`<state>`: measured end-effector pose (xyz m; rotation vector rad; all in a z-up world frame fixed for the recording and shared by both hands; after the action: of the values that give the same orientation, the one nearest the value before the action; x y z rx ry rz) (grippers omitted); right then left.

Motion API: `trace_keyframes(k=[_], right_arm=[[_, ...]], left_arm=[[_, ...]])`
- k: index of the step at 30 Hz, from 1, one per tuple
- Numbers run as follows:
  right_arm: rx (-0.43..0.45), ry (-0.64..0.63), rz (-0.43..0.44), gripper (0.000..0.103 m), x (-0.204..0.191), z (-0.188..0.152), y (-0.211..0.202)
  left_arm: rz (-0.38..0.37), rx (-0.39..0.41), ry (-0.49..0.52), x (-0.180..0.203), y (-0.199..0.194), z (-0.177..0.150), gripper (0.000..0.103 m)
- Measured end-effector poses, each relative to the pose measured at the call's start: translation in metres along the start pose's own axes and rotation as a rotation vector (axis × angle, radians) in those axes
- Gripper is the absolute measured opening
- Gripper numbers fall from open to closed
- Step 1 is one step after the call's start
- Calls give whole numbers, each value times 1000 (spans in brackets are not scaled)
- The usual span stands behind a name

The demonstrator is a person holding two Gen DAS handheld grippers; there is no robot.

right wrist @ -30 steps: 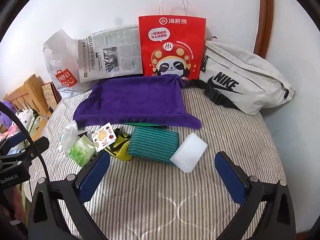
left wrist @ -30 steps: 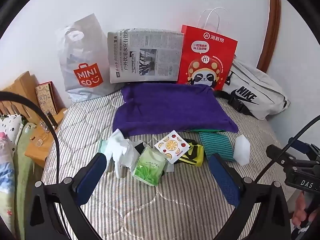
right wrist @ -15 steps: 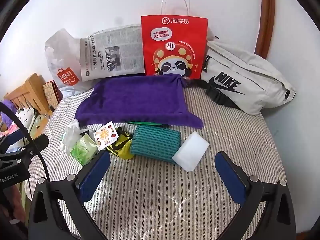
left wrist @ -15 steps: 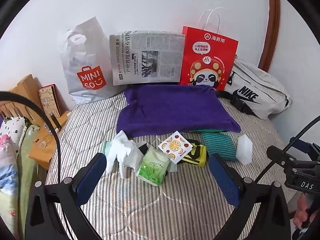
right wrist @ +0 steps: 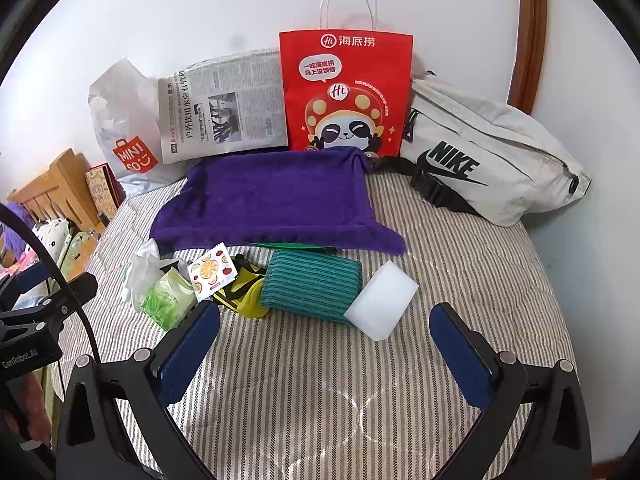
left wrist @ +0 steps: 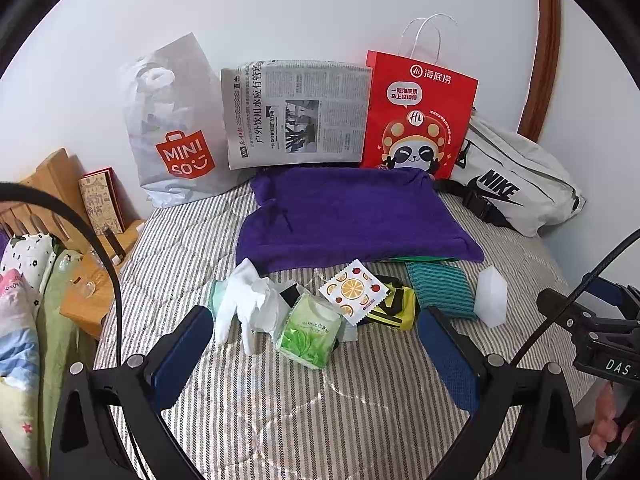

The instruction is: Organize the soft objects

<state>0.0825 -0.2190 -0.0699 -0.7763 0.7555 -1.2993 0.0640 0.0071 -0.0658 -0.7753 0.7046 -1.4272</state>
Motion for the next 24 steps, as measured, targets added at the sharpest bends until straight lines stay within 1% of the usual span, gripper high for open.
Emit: trace_keyframes(k=[24], right_arm=[[-1,-7,-10,103,-1,0,1]], left_arm=[[13,-9,2,0,-1,-4,103]])
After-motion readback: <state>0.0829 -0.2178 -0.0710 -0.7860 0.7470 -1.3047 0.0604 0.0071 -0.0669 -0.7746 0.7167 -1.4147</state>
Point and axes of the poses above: each gripper's, at about its wrist camera, not at the fingertips, and y roughly the way its jaws point, x to its right, z to its top, the point moved 10 cm from there along y, roughly the way its jaws point, and after that the axes turned 9 degrees about -x, right-handed, at the moved point
